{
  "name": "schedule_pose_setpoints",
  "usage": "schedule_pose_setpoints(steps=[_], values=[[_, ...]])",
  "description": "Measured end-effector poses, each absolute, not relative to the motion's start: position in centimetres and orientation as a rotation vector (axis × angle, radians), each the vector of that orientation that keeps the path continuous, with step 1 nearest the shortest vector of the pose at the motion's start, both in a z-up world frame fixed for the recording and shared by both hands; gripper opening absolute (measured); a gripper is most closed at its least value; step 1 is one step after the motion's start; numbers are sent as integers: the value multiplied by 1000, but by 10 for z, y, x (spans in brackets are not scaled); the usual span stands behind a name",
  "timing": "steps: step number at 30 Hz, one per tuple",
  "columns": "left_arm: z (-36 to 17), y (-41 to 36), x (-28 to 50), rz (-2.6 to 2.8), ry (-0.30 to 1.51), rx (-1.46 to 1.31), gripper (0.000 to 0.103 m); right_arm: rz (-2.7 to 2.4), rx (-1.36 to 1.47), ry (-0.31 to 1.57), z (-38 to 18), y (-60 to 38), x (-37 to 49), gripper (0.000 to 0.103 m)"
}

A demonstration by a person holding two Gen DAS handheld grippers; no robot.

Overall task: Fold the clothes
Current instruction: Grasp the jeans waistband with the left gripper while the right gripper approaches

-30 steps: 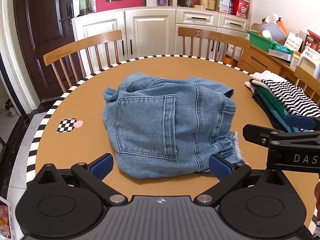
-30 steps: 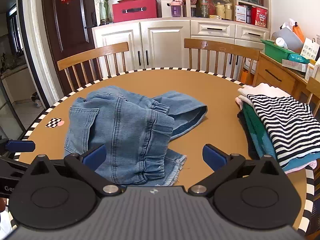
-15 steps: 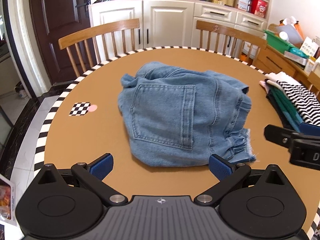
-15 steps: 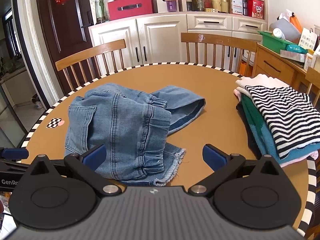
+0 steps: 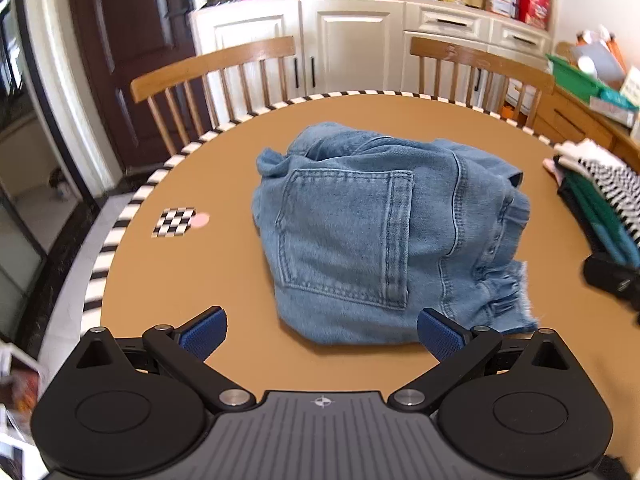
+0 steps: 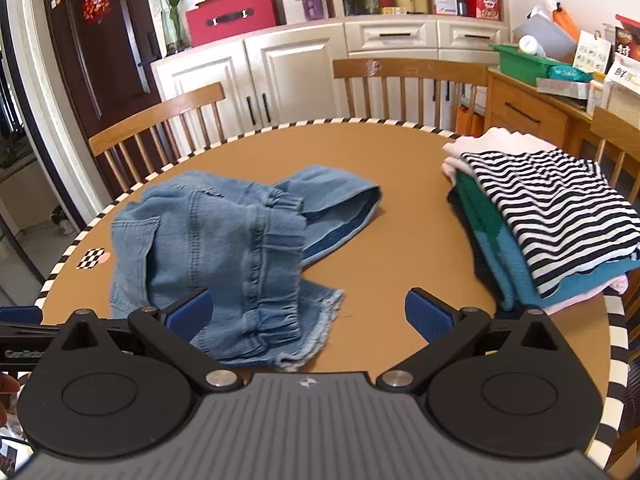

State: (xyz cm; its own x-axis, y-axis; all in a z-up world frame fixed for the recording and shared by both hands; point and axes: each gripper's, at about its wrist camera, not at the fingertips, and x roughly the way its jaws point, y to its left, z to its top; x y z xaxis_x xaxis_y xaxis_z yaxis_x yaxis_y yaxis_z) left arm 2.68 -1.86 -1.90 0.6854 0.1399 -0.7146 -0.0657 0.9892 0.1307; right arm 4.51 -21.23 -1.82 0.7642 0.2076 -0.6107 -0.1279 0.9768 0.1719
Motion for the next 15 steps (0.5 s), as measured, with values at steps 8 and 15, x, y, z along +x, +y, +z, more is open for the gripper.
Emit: schedule_pose_setpoints(steps=[8,15], values=[[-69,-86,25,-95,590,588,82,119,182,704,-29,-251,52,103],[-105,-115,24,-282,532,821,61,95,220,756,-40,-262,51,103]])
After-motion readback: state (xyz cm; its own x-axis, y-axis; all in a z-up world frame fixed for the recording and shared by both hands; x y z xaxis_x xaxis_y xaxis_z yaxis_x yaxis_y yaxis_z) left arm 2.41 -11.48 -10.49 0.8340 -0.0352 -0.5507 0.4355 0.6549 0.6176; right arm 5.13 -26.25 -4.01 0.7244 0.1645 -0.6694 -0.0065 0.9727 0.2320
